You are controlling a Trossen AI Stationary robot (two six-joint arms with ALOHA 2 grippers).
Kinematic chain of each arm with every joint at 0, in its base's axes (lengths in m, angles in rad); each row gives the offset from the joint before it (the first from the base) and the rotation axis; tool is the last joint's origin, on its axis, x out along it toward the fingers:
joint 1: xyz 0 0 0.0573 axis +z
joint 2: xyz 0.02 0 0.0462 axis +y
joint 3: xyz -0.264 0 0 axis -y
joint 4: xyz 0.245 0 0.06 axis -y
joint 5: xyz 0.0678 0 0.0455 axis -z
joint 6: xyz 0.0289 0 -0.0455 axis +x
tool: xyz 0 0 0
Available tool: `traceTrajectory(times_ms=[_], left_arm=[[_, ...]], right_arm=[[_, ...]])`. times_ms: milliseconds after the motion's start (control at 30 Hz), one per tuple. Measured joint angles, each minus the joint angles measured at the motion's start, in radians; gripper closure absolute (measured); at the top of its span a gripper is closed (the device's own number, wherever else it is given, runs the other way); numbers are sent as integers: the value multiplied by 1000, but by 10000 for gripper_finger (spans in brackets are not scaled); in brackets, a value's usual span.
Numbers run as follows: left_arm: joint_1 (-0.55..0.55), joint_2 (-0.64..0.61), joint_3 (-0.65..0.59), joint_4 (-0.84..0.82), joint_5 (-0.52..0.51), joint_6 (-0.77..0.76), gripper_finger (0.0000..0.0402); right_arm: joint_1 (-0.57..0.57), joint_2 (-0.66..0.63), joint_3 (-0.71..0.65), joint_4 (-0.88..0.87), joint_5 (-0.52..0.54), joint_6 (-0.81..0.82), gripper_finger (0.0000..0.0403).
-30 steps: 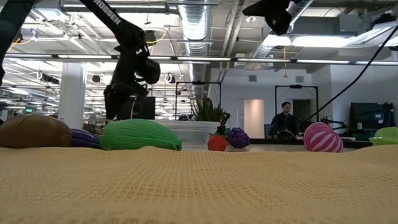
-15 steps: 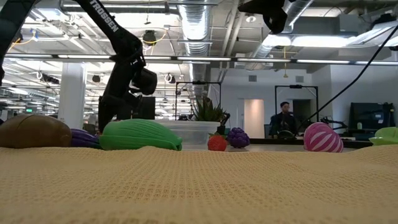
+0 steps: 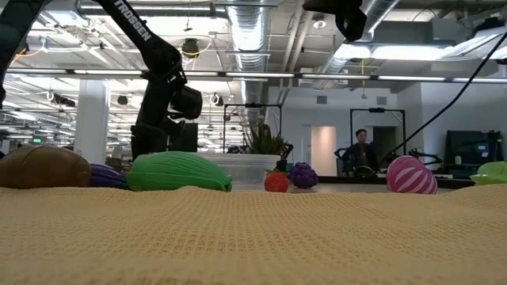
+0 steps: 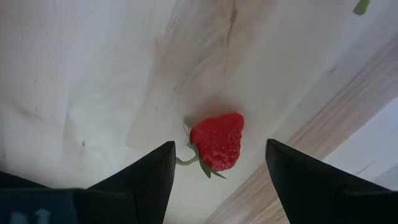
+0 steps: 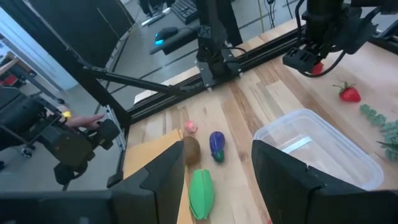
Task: Pick and placing Produce into tupperware
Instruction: Put the top left red strawberry into the transparent bin
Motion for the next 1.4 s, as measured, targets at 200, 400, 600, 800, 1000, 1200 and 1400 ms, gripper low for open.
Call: traceTrajectory(times_ms=[200,400,600,800,1000,1200,1400], left_arm=[[2,0,0,22,21,3,160],[2,0,0,29,21,24,160],[2,0,0,4,11,71,160],[2,0,0,-2,-21,122,160],[1,0,0,13,-1,143,160],[1,0,0,13,-1,151,160],[3,0,0,8,-2,151,160]], right_arm=[[0,0,0,0,0,1,225],[0,0,0,0,0,1,225],[0,0,0,0,0,1,225],[0,0,0,0,0,0,225],[0,0,0,0,0,0,225],[0,0,0,0,0,1,225],[0,0,0,0,0,1,225]])
